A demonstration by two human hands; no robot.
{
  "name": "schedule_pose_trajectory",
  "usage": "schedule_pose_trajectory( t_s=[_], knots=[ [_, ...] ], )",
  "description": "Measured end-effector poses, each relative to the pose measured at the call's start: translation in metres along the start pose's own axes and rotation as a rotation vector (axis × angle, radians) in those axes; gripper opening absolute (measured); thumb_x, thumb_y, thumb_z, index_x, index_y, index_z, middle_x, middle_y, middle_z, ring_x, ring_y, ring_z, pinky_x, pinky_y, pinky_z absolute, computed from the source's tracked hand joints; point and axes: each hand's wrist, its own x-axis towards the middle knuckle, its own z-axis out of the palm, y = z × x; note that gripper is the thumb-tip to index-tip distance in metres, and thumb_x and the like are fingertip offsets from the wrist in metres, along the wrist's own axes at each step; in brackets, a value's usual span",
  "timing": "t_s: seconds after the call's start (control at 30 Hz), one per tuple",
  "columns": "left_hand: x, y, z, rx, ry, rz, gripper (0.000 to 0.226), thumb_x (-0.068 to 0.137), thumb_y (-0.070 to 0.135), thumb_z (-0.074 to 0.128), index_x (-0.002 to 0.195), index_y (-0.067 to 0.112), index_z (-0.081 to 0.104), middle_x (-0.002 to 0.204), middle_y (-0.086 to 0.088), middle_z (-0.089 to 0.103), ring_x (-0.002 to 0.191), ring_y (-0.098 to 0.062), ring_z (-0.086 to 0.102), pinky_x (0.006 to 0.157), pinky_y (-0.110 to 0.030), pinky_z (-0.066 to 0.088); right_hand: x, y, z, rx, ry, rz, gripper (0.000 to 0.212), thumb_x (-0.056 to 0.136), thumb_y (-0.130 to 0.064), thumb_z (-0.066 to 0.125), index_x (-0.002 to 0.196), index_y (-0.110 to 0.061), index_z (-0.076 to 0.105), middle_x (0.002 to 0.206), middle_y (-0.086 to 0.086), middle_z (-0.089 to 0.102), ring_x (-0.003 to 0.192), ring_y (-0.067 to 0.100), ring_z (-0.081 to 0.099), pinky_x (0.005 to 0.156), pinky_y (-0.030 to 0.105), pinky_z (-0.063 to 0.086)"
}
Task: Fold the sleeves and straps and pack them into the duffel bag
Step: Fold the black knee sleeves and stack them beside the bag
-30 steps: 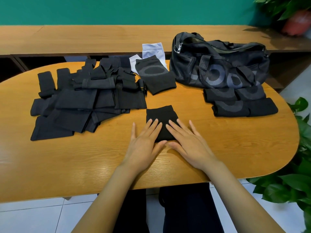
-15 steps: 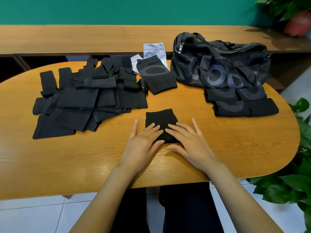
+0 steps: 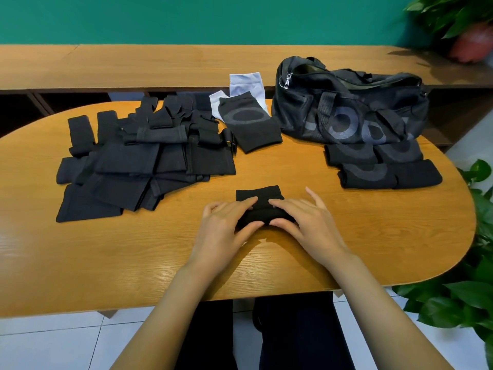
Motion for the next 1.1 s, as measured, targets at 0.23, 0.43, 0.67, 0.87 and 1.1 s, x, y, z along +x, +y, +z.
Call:
schedule_pose_trajectory(
  t_s=[0.23, 0.43, 0.67, 0.87, 1.1],
  knots=[
    [0.006, 0.006, 0.002, 0.02, 0.018, -0.066, 0.047, 0.098, 0.044, 0.048, 0.138, 0.019, 0.053, 0.128, 0.003, 0.06, 0.116, -0.01, 0.051, 0.097, -0.031, 0.039, 0.013, 0.0, 0.0, 0.06, 0.057, 0.071, 0.051, 0.096, -0.054, 0.036, 0.13, -0.023, 0.06, 0.122, -0.009, 0.065, 0.114, 0.003, 0.055, 0.111, 0.033, 0.026],
    [0.0, 0.006, 0.01, 0.208, -0.078, 0.074, 0.05, 0.101, 0.042, 0.034, 0.143, 0.018, 0.047, 0.151, -0.002, 0.043, 0.141, -0.018, 0.034, 0.117, -0.044, 0.026, 0.028, 0.009, 0.004, 0.012, 0.03, 0.117, 0.045, 0.098, -0.05, 0.036, 0.121, -0.024, 0.064, 0.113, -0.01, 0.066, 0.109, 0.01, 0.058, 0.106, 0.03, 0.026],
    [0.008, 0.0, 0.018, 0.31, -0.327, 0.005, 0.067, 0.097, 0.058, 0.009, 0.156, 0.025, 0.012, 0.164, 0.004, 0.007, 0.15, -0.011, -0.006, 0.119, -0.045, -0.012, 0.021, -0.004, 0.001, -0.099, 0.004, 0.148, 0.06, 0.1, -0.052, 0.019, 0.144, -0.023, 0.047, 0.149, -0.004, 0.045, 0.142, 0.014, 0.032, 0.121, 0.043, 0.012],
    [0.019, -0.006, 0.026, 0.277, -0.41, -0.062, 0.07, 0.096, 0.062, 0.001, 0.156, 0.027, 0.002, 0.163, 0.008, -0.004, 0.148, -0.007, -0.015, 0.119, -0.046, -0.016, -0.002, -0.01, 0.01, -0.184, -0.174, 0.122, 0.07, 0.099, -0.062, 0.003, 0.153, -0.024, 0.028, 0.159, -0.005, 0.027, 0.149, 0.012, 0.015, 0.121, 0.042, -0.008],
    [0.022, -0.006, 0.027, 0.161, -0.435, -0.129, 0.064, 0.098, 0.057, 0.009, 0.155, 0.029, 0.004, 0.163, 0.011, -0.003, 0.148, -0.003, -0.01, 0.119, -0.044, -0.017, 0.004, 0.001, 0.016, -0.15, -0.288, 0.165, 0.075, 0.09, -0.066, -0.006, 0.155, -0.031, 0.009, 0.163, -0.011, 0.005, 0.149, 0.004, -0.008, 0.12, 0.041, -0.016]
  ],
)
